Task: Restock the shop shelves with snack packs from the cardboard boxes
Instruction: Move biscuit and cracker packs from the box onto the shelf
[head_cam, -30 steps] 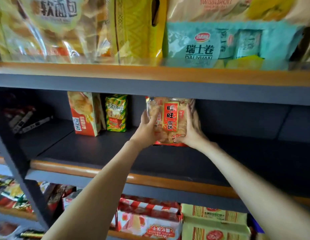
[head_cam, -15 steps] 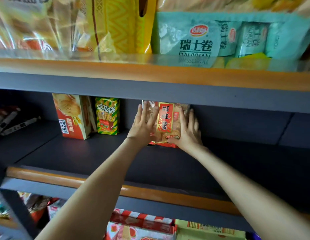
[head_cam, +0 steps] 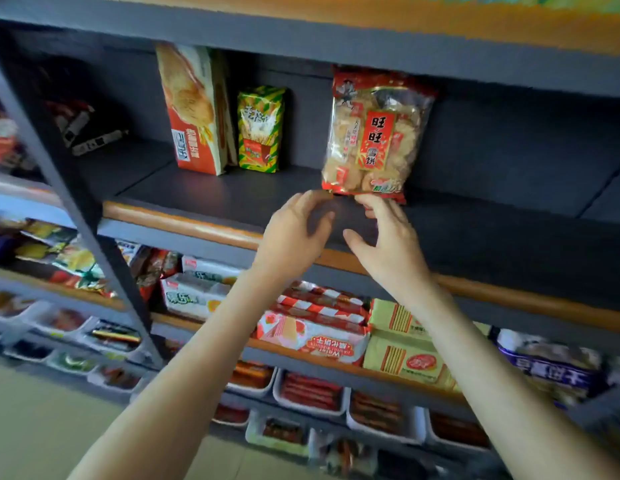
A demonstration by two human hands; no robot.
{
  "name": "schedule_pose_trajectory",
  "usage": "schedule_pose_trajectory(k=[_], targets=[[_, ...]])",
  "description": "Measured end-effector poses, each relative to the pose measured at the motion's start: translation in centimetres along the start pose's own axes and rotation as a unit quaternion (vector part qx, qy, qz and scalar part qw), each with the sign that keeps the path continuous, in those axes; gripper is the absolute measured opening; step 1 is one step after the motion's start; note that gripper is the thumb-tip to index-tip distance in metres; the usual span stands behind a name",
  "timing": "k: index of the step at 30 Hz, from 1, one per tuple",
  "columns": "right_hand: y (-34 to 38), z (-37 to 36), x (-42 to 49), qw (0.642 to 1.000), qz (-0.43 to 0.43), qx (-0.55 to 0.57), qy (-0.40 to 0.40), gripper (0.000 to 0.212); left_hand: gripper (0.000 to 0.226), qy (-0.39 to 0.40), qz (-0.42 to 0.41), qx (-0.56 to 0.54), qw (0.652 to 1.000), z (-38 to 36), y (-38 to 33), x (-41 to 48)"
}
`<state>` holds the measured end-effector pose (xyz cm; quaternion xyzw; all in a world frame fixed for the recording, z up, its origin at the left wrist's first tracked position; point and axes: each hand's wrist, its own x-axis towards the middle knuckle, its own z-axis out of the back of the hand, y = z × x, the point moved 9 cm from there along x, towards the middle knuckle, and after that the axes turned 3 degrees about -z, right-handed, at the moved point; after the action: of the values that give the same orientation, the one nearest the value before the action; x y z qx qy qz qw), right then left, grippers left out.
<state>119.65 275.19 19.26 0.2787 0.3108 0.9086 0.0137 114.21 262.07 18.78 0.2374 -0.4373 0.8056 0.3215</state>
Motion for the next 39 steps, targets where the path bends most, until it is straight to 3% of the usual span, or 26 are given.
schedule_pose_trajectory(k=[3, 7, 10, 13, 17, 20, 24, 30, 33, 37, 39], targets=[[3.1, -3.1, -3.9, 0.998, 0.029, 0.055, 0.020, 0.039, 0.026, -0.024, 0.033, -0.042, 0.998, 3.1, 0.2, -6.1], [6.9, -9.4, -8.4, 0.985, 0.054, 0.127, 0.109, 0.030, 0.021, -0.070, 0.177, -0.059, 0.980, 6.4, 3.5, -14.9], [8.7, -16.0, -12.4, 0.959, 0.042, 0.149, 0.238, 0.026, 0.022, -0.074, 0.300, -0.051, 0.950, 8.2, 6.3, -22.4], [10.9, -22.7, -18.1, 0.901, 0.072, 0.156, 0.398, 0.021, 0.023, -0.101, 0.425, -0.030, 0.899, 10.2, 9.0, -31.1], [14.2, -28.7, -26.9, 0.800, 0.094, 0.172, 0.567, 0.018, 0.016, -0.170, 0.582, 0.016, 0.795, 13.4, 9.4, -43.7], [15.7, -31.9, -33.4, 0.739, 0.081, 0.167, 0.647, 0.023, 0.023, -0.220, 0.674, 0.076, 0.701, 15.2, 6.4, -53.8], [17.7, -34.6, -42.6, 0.666, 0.148, 0.102, 0.724, 0.031, 0.024, -0.299, 0.775, 0.158, 0.535, 16.1, -1.0, -66.8], [20.6, -35.5, -55.5, 0.571, 0.239, 0.023, 0.785, 0.044, 0.035, -0.411, 0.845, 0.164, 0.300, 13.8, -11.4, -81.5], [22.4, -35.8, -61.5, 0.530, 0.291, -0.005, 0.796, 0.050, 0.042, -0.439, 0.860, 0.104, 0.240, 12.4, -12.9, -86.3], [24.5, -36.9, -67.9, 0.481, 0.362, -0.038, 0.797, 0.056, 0.048, -0.454, 0.864, 0.022, 0.216, 11.8, -11.7, -91.2], [25.3, -37.6, -70.6, 0.461, 0.390, -0.052, 0.796, 0.056, 0.056, -0.513, 0.836, -0.017, 0.194, 11.8, -10.6, -93.4]])
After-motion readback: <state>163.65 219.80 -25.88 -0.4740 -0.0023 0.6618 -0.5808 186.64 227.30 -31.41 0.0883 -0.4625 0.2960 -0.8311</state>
